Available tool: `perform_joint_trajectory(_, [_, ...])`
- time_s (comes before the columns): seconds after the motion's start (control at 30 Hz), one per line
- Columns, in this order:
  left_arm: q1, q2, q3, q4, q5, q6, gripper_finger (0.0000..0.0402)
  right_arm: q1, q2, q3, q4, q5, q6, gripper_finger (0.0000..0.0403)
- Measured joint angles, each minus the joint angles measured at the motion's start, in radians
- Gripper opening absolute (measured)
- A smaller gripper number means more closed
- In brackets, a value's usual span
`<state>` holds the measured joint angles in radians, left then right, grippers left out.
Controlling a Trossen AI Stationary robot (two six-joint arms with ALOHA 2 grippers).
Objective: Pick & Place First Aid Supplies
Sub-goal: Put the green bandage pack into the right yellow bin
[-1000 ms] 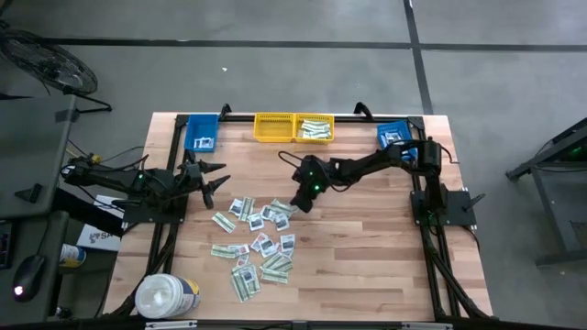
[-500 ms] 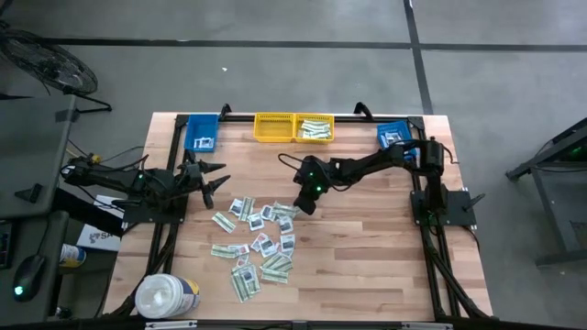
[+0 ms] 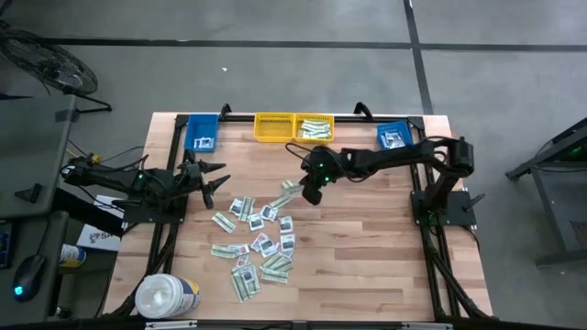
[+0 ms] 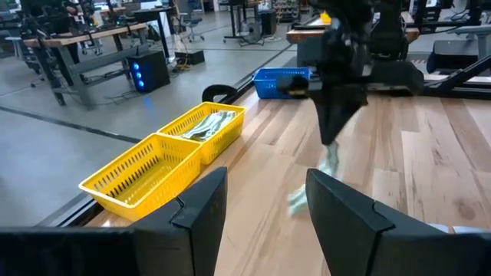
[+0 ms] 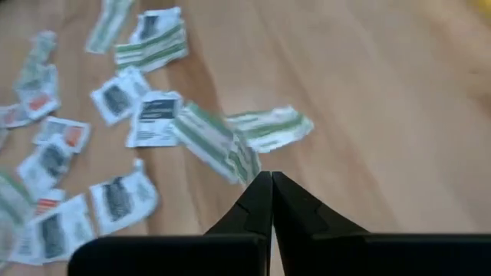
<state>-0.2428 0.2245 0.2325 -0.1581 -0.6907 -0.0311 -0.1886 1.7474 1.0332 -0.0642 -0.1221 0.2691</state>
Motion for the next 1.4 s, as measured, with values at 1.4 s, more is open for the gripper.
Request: perform_joint_trajectory(1.4, [0.0,0.0,0.0,0.0,-0.002,0.0,0.0177,-0.432,-0.068,0.0,0.107,0.193,-0.381,0.0])
